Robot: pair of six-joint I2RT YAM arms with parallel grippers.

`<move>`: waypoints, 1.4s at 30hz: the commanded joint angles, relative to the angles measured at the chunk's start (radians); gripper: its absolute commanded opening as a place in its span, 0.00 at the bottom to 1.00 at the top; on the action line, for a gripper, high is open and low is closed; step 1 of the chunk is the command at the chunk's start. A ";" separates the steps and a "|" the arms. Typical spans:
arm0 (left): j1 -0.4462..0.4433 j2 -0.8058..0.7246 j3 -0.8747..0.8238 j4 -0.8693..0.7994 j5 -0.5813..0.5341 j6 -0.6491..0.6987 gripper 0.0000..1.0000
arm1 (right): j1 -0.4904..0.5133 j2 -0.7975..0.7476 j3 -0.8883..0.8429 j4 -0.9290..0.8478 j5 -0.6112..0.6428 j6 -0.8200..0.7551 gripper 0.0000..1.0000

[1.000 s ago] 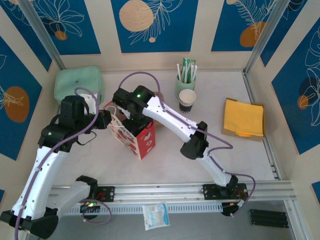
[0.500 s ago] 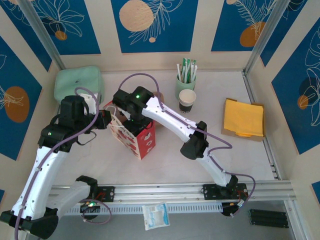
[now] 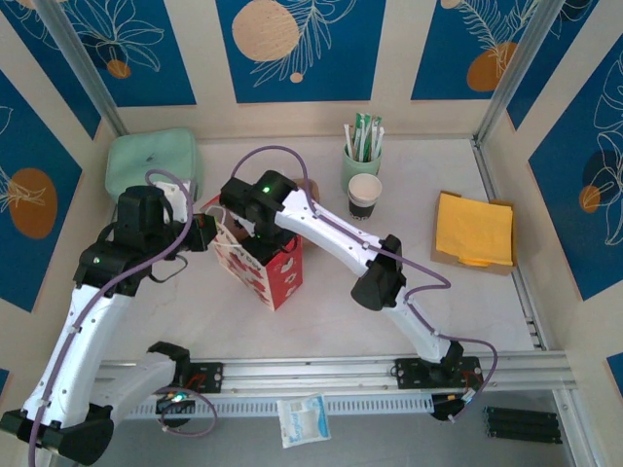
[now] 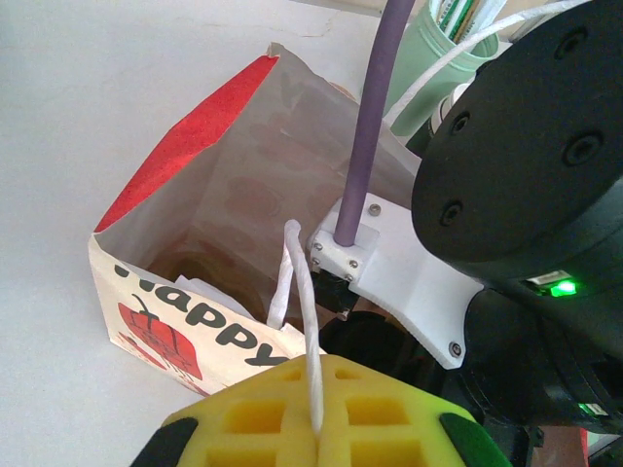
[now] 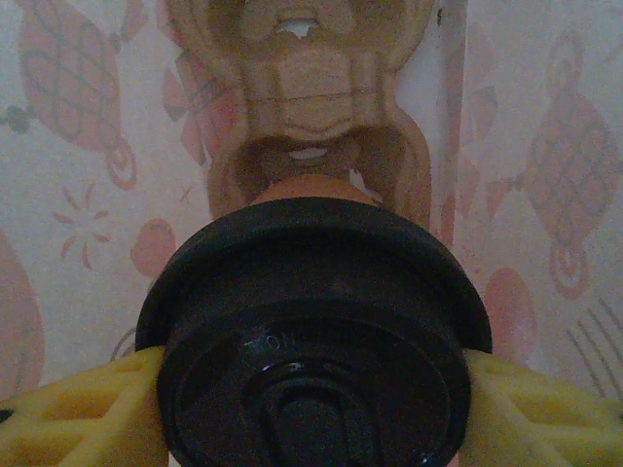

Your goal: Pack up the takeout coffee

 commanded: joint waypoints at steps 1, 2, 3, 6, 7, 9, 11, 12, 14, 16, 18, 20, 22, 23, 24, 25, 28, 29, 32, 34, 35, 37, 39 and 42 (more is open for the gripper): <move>0.009 -0.001 0.022 0.009 0.014 0.011 0.00 | -0.003 -0.021 -0.009 -0.150 -0.003 -0.014 0.56; 0.010 -0.001 0.022 0.009 0.014 0.010 0.00 | -0.003 -0.022 -0.012 -0.150 -0.002 -0.015 0.56; 0.010 -0.001 0.022 0.009 0.013 0.009 0.00 | -0.002 -0.022 -0.014 -0.150 0.000 -0.016 0.56; 0.010 0.001 0.022 0.011 0.016 0.008 0.00 | -0.003 -0.024 -0.022 -0.150 0.001 -0.019 0.56; 0.010 0.001 0.022 0.011 0.016 0.009 0.00 | -0.002 -0.025 -0.024 -0.150 0.002 -0.020 0.55; 0.010 0.001 0.022 0.012 0.016 0.009 0.00 | -0.002 -0.027 -0.029 -0.150 0.006 -0.021 0.55; 0.011 0.000 0.019 0.012 0.014 0.008 0.00 | -0.002 -0.031 -0.037 -0.149 0.007 -0.022 0.54; 0.010 0.000 0.020 0.012 0.014 0.009 0.00 | -0.001 -0.032 -0.040 -0.150 0.010 -0.024 0.54; 0.010 -0.001 0.017 0.011 0.013 0.009 0.00 | -0.002 -0.035 -0.044 -0.150 0.013 -0.025 0.54; 0.010 -0.002 0.018 0.012 0.013 0.009 0.00 | -0.003 -0.036 -0.047 -0.148 0.014 -0.025 0.54; 0.010 -0.002 0.015 0.012 0.011 0.009 0.00 | -0.002 -0.037 -0.047 -0.148 0.014 -0.025 0.54; 0.010 -0.005 0.014 0.014 0.011 0.008 0.00 | -0.001 -0.037 -0.049 -0.148 0.014 -0.025 0.54; 0.010 -0.004 0.013 0.015 0.013 0.007 0.00 | -0.001 -0.037 -0.049 -0.148 0.014 -0.026 0.54; 0.010 -0.003 0.011 0.017 0.013 0.007 0.00 | 0.000 -0.037 -0.050 -0.148 0.014 -0.026 0.54; 0.009 -0.004 0.011 0.017 0.014 0.007 0.00 | 0.001 -0.037 -0.050 -0.148 0.013 -0.025 0.54; 0.009 -0.005 0.011 0.017 0.013 0.006 0.00 | 0.001 -0.037 -0.051 -0.149 0.014 -0.027 0.54; 0.010 -0.005 0.011 0.018 0.012 0.006 0.00 | -0.001 -0.037 -0.050 -0.147 0.013 -0.026 0.54; 0.010 -0.005 0.010 0.019 0.013 0.006 0.00 | 0.001 -0.037 -0.051 -0.147 0.013 -0.026 0.54; 0.010 -0.006 0.009 0.018 0.013 0.004 0.00 | -0.002 -0.037 -0.052 -0.147 0.014 -0.026 0.54; 0.010 -0.006 0.010 0.018 0.014 0.004 0.00 | 0.000 -0.037 -0.050 -0.147 0.018 -0.028 0.54; 0.010 -0.005 0.009 0.018 0.014 0.004 0.00 | -0.001 -0.036 -0.051 -0.149 0.024 -0.024 0.54; 0.010 -0.006 0.009 0.018 0.014 0.004 0.00 | 0.001 -0.035 -0.048 -0.152 0.040 -0.021 0.54; 0.010 -0.007 0.010 0.020 0.014 0.003 0.00 | 0.003 -0.033 -0.045 -0.153 0.055 -0.013 0.54; 0.010 -0.007 0.008 0.021 0.016 0.001 0.00 | 0.005 -0.031 -0.040 -0.153 0.076 -0.004 0.54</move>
